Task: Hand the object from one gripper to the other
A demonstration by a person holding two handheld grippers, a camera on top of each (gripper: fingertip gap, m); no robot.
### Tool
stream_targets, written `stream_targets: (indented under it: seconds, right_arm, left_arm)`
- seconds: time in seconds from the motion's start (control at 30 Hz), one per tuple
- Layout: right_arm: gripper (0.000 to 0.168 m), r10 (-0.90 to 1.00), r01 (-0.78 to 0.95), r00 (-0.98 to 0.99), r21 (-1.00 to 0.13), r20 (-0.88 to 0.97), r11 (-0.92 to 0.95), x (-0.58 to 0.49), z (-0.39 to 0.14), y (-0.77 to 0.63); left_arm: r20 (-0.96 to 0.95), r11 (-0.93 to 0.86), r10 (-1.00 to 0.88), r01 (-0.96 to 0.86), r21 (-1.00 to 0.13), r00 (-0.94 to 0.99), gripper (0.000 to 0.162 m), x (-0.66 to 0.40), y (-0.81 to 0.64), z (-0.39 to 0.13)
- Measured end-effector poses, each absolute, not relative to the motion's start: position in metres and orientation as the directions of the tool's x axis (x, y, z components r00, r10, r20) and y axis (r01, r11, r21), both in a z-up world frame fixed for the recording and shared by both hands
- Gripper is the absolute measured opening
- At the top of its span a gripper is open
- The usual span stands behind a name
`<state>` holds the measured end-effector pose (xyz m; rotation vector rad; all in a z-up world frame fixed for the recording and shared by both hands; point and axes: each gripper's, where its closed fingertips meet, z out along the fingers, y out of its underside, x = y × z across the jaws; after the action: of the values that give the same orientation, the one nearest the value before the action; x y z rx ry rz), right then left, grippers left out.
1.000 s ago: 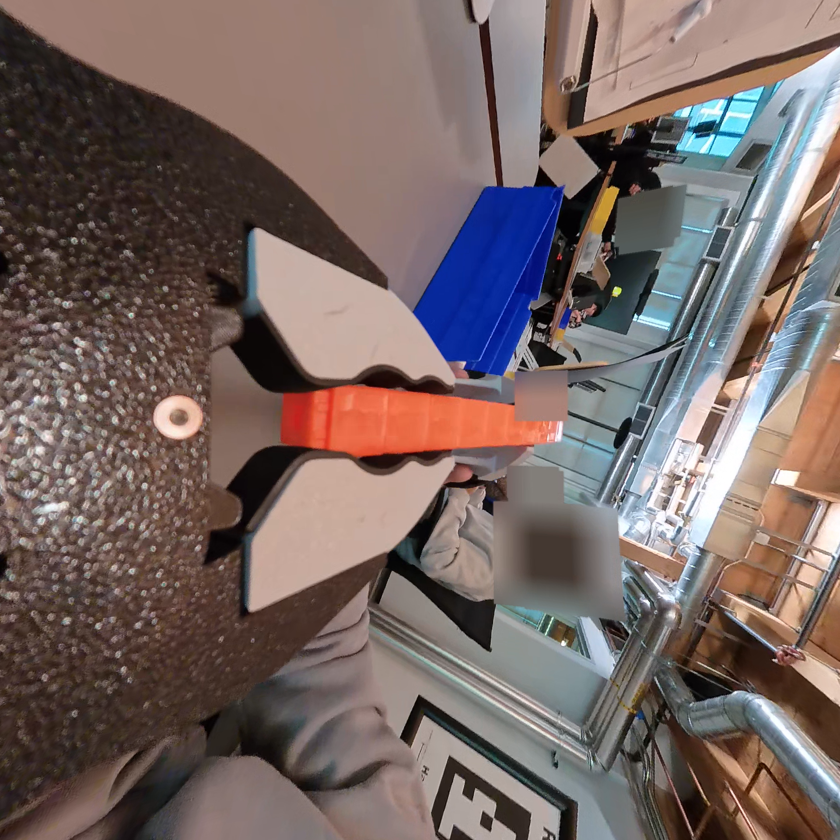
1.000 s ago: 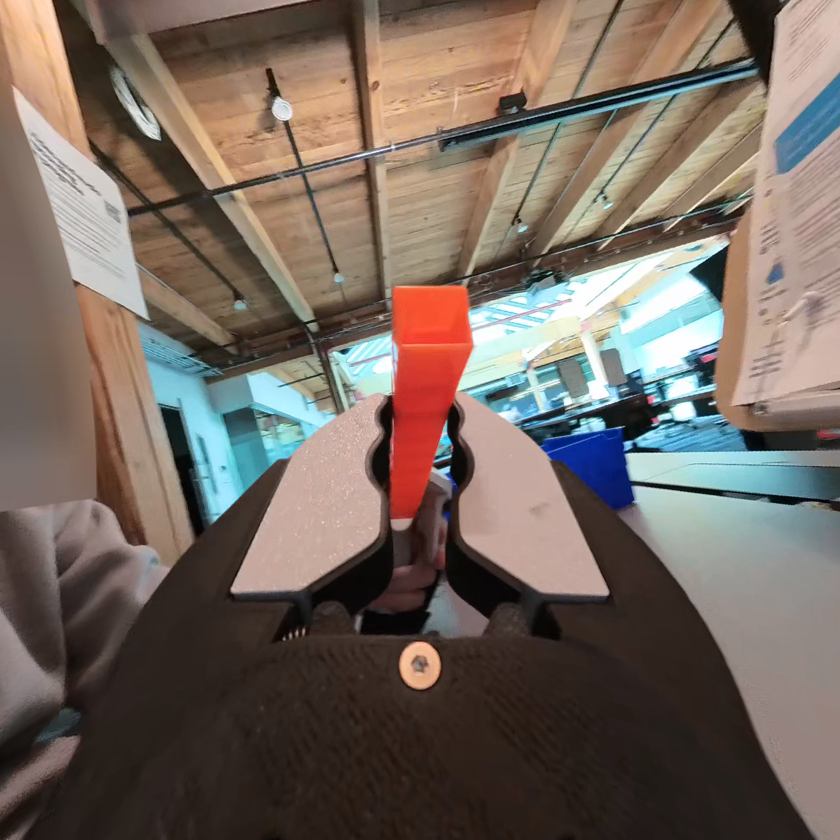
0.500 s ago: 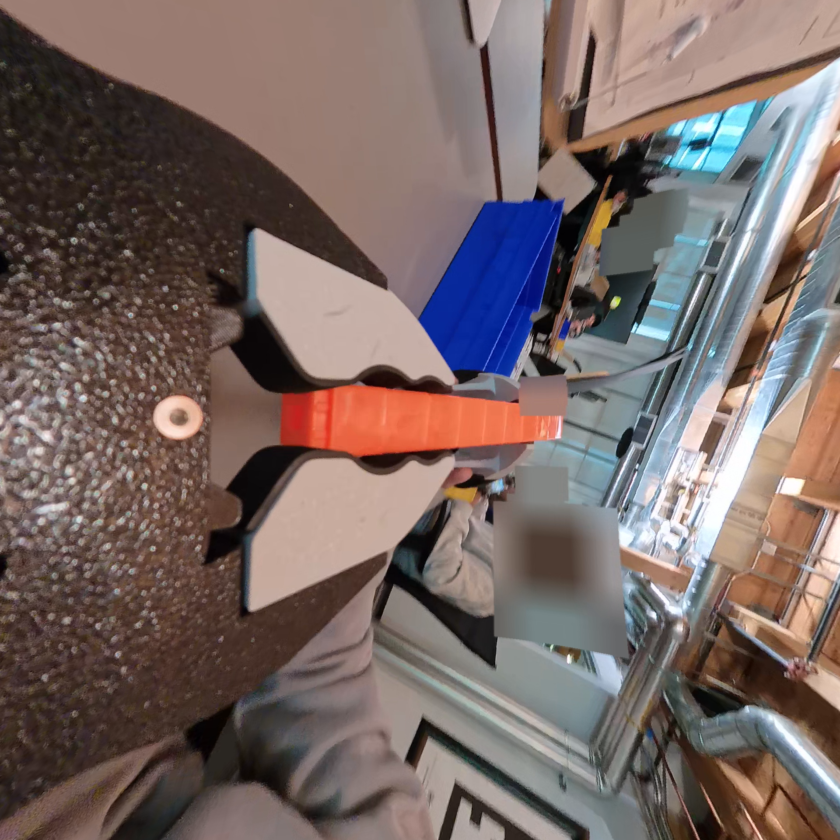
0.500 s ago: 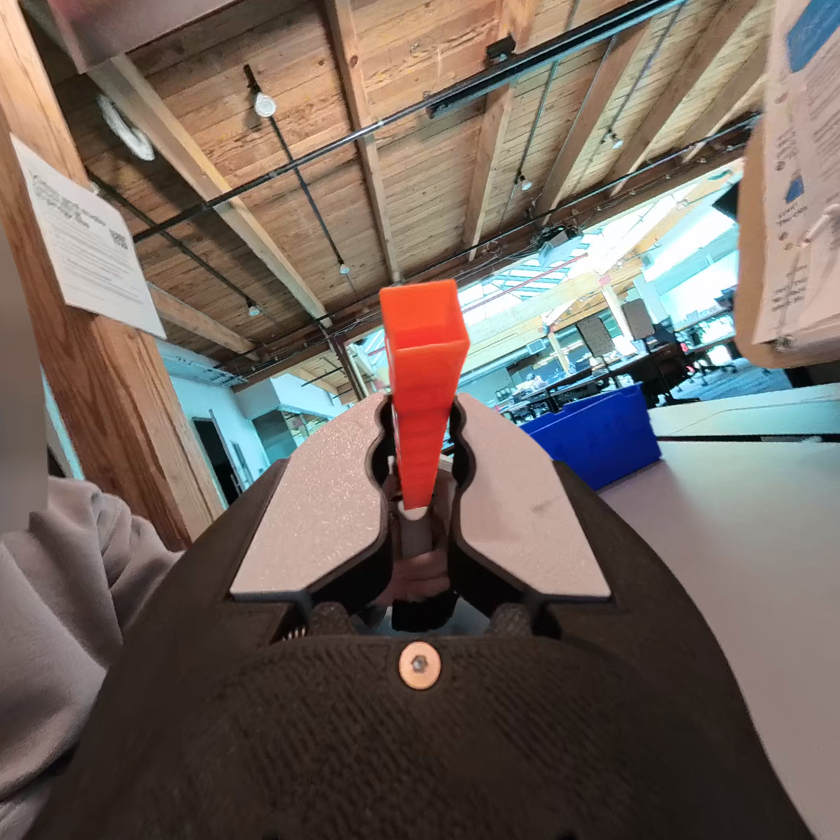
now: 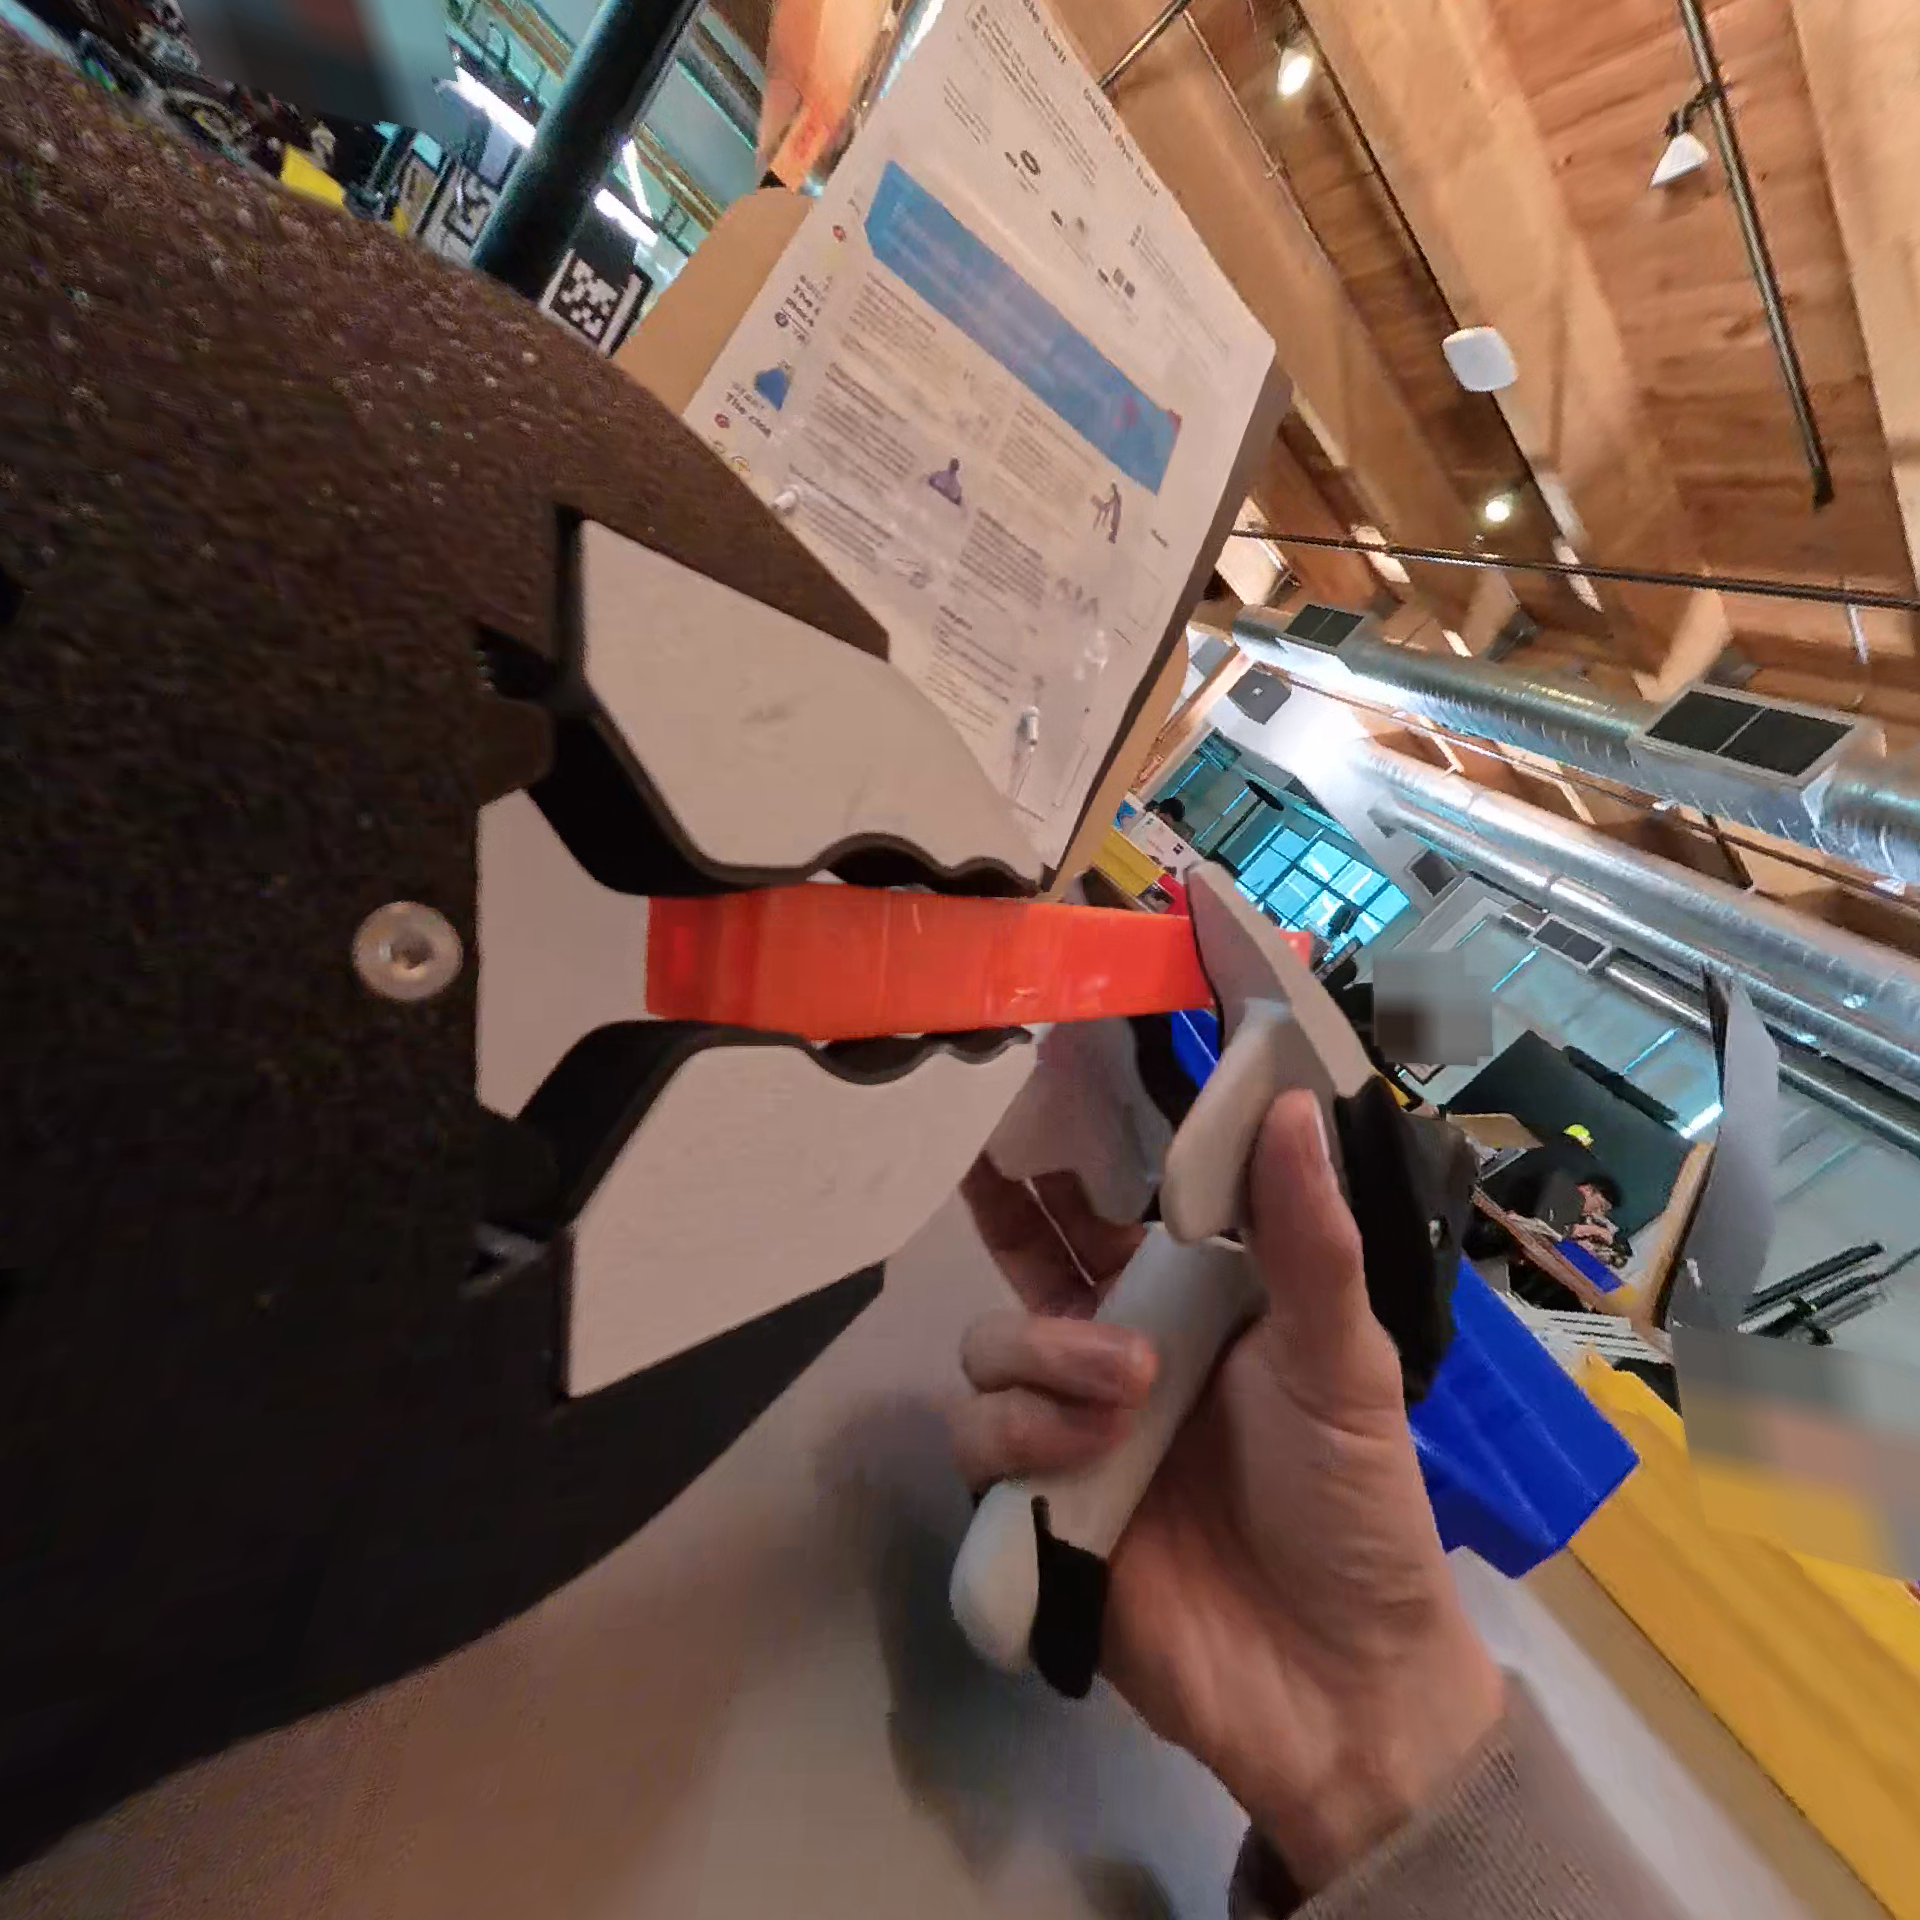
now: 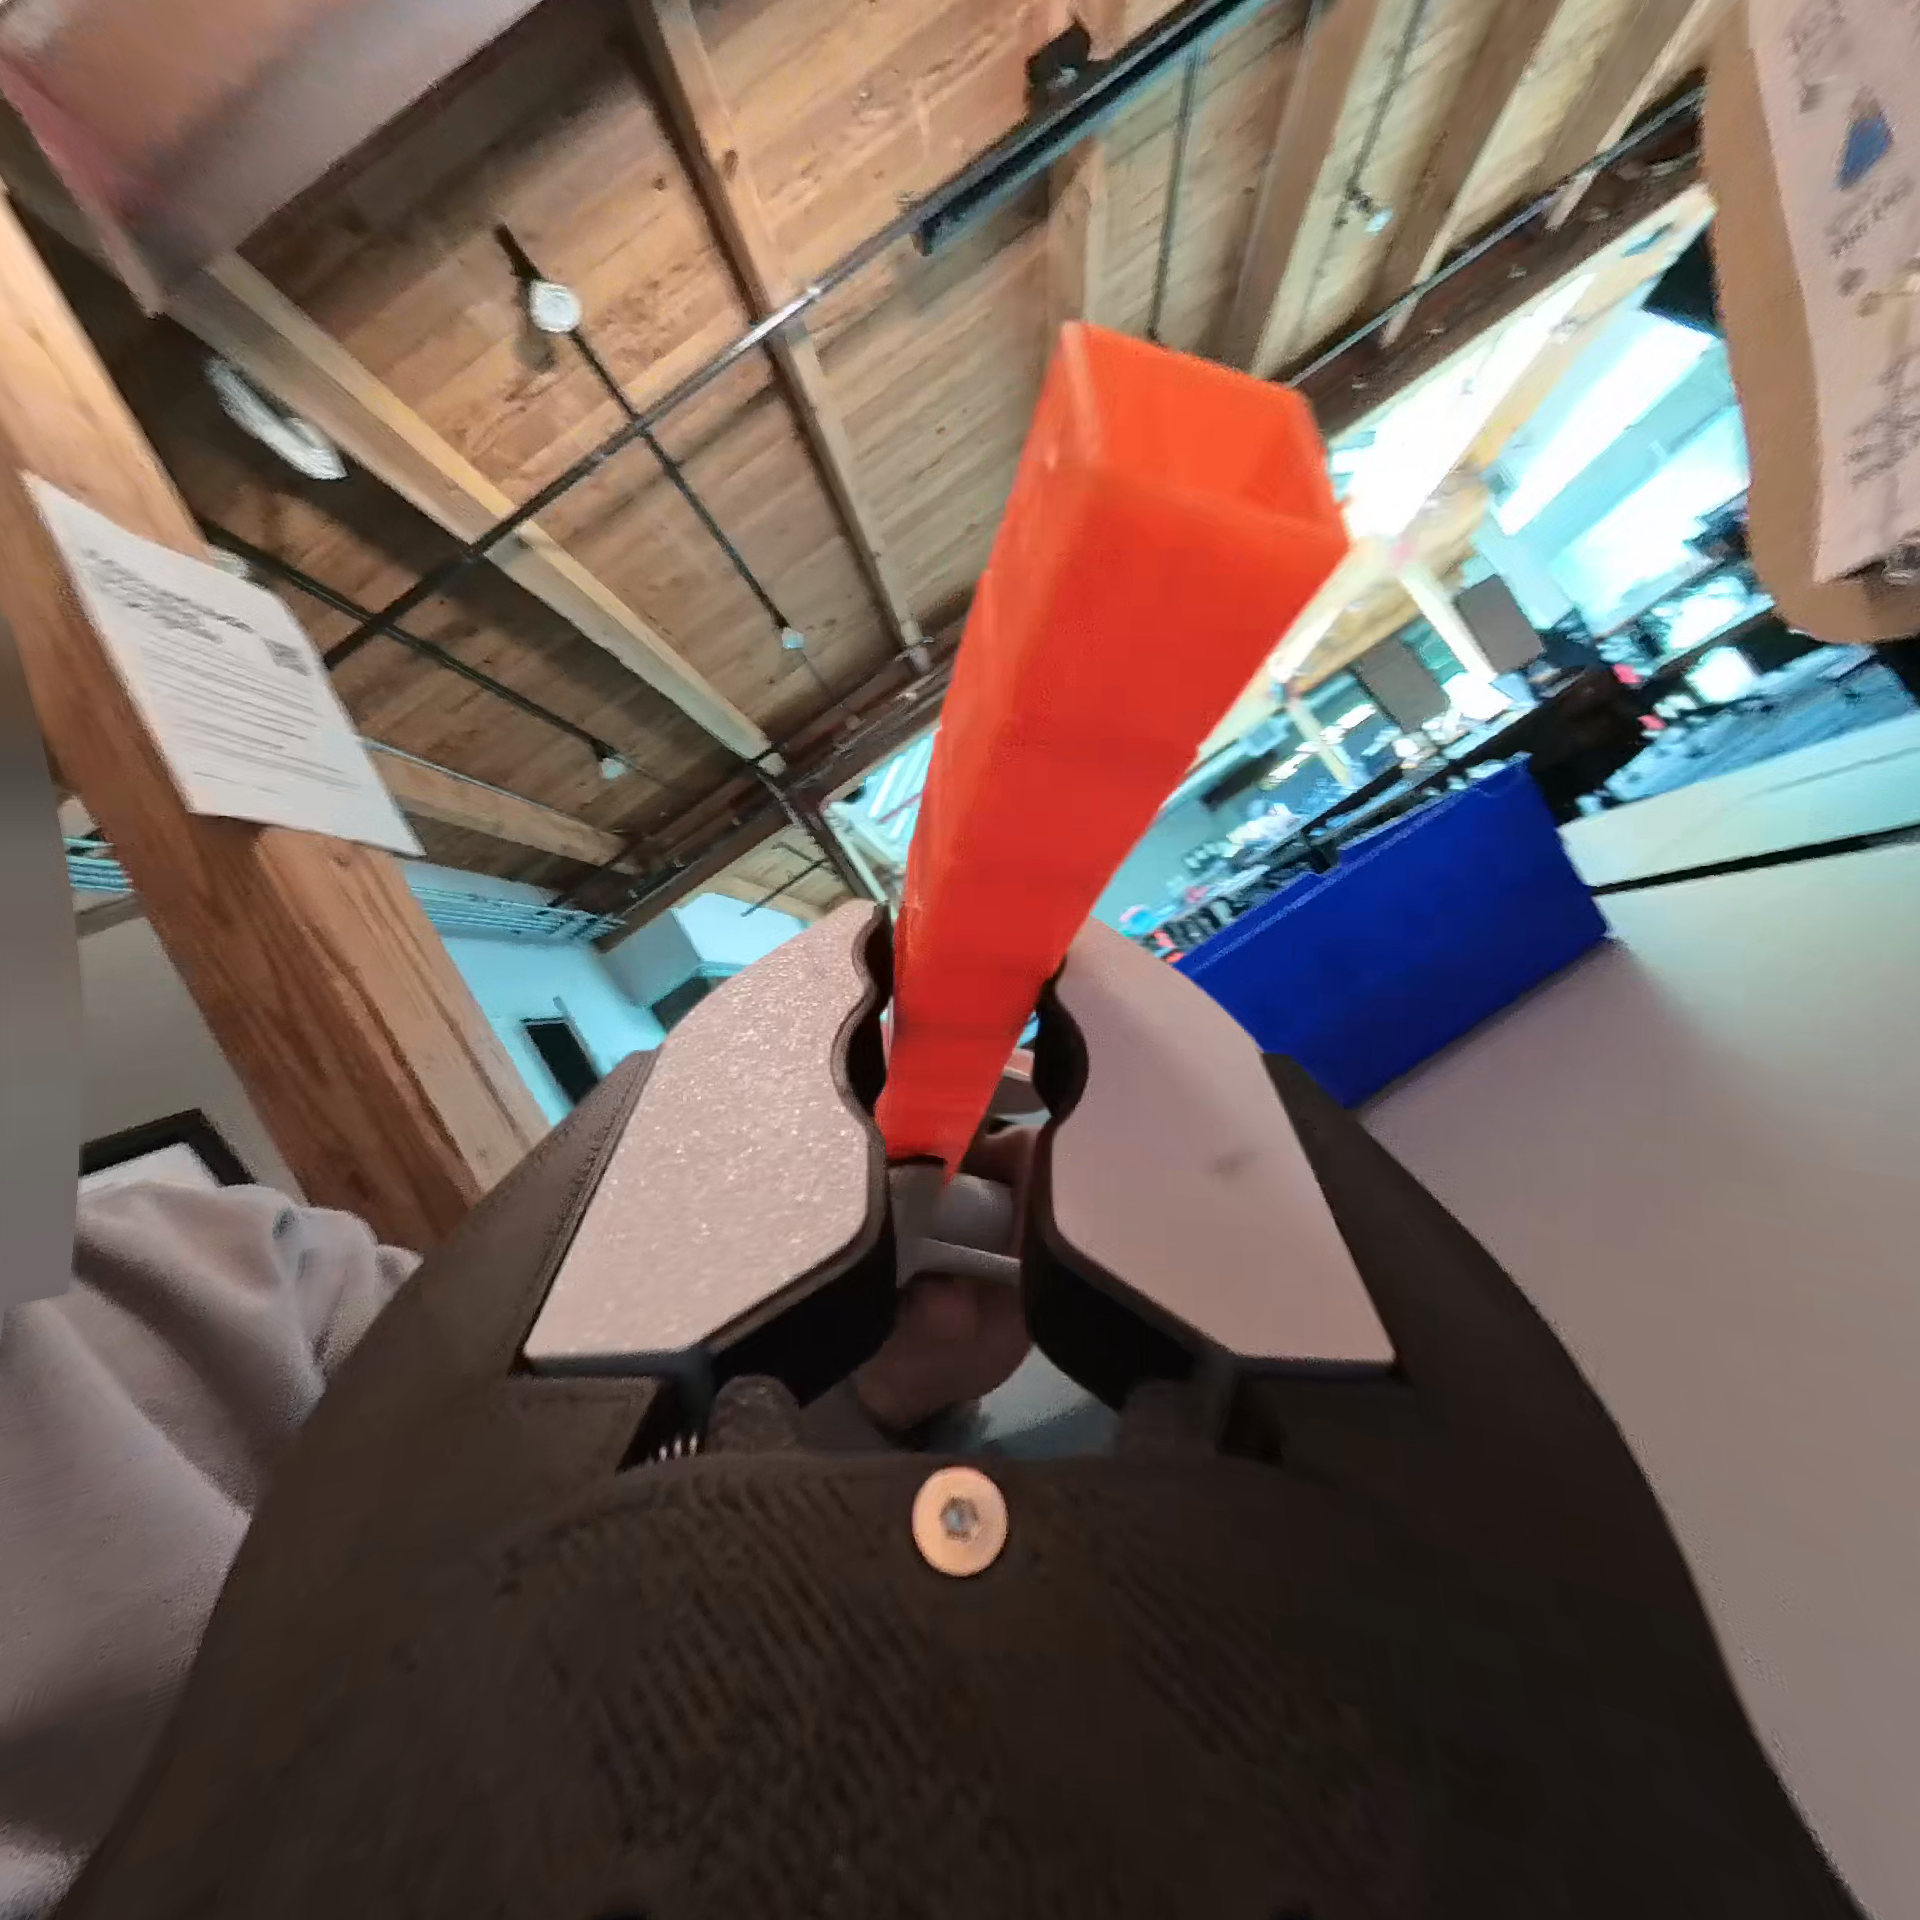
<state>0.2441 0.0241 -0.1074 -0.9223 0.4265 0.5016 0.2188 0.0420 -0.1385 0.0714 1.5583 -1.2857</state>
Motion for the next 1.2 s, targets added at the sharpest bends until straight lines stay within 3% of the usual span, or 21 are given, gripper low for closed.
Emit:
stream_targets:
  seconds: [0.07, 0.13, 0.27, 0.33, 0.4, 0.5, 0.67, 0.77, 0.9, 0.97, 1.1, 1.2]
  right_arm:
    - [0.023, 0.254, -0.566, 0.821, -0.662, -0.512, 0.492, 0.24, -0.102, 0.023]
    - [0.023, 0.236, -0.484, 0.874, -0.715, -0.425, 0.505, 0.234, -0.096, 0.019]
    - [0.023, 0.253, -0.34, 0.938, -0.775, -0.237, 0.532, 0.215, -0.08, 0.005]
    - [0.023, 0.21, -0.224, 0.969, -0.825, -0.131, 0.519, 0.208, -0.079, 0.002]
    - [0.023, 0.18, -0.1, 0.984, -0.869, -0.013, 0.485, 0.198, -0.082, 0.002]
    - [0.023, 0.159, 0.043, 0.98, -0.906, 0.121, 0.421, 0.185, -0.09, 0.007]
    - [0.023, 0.171, 0.089, 0.971, -0.914, 0.168, 0.396, 0.177, -0.097, 0.016]
    - [0.023, 0.165, 0.095, 0.972, -0.92, 0.168, 0.381, 0.177, -0.099, 0.02]
    - [0.029, 0.102, 0.018, 0.993, -0.935, 0.057, 0.355, 0.195, -0.104, 0.022]
    - [0.044, -0.035, -0.076, 0.995, -0.934, -0.094, 0.349, 0.225, -0.109, 0.024]
    - [0.063, -0.05, -0.299, 0.942, -0.896, -0.333, 0.327, 0.248, -0.121, 0.027]
    - [0.07, -0.234, -0.216, 0.935, -0.953, -0.264, 0.213, 0.264, -0.136, 0.028]
  left_arm:
    - [-0.666, 0.373, -0.552, 0.565, -0.736, -0.502, 0.025, 0.22, 0.042, -0.141]
    - [-0.511, 0.278, -0.569, 0.435, -0.857, -0.644, 0.05, 0.224, 0.041, -0.147]
    - [0.025, -0.018, -0.338, -0.02, -1.0, -0.941, 0.065, 0.205, 0.028, -0.151]
    - [0.34, -0.069, -0.069, -0.336, -0.939, -0.938, 0.064, 0.185, 0.023, -0.151]
    - [0.56, -0.067, 0.082, -0.566, -0.822, -0.824, 0.064, 0.18, 0.023, -0.151]
    - [0.717, -0.022, 0.223, -0.739, -0.674, -0.66, 0.055, 0.172, 0.023, -0.153]
    - [0.833, 0.029, 0.374, -0.893, -0.449, -0.407, 0.052, 0.167, 0.021, -0.151]
    - [0.848, 0.049, 0.416, -0.922, -0.383, -0.33, 0.042, 0.168, 0.019, -0.152]
    - [0.8, -0.053, 0.398, -0.882, -0.469, -0.449, 0.026, 0.177, 0.025, -0.145]
    - [0.755, -0.165, 0.226, -0.788, -0.593, -0.616, 0.023, 0.195, 0.029, -0.149]
    - [0.438, -0.225, -0.224, -0.391, -0.892, -0.871, 0.023, 0.227, 0.046, -0.152]
    - [0.18, -0.136, -0.517, -0.127, -0.983, -0.837, 0.023, 0.245, 0.065, -0.147]
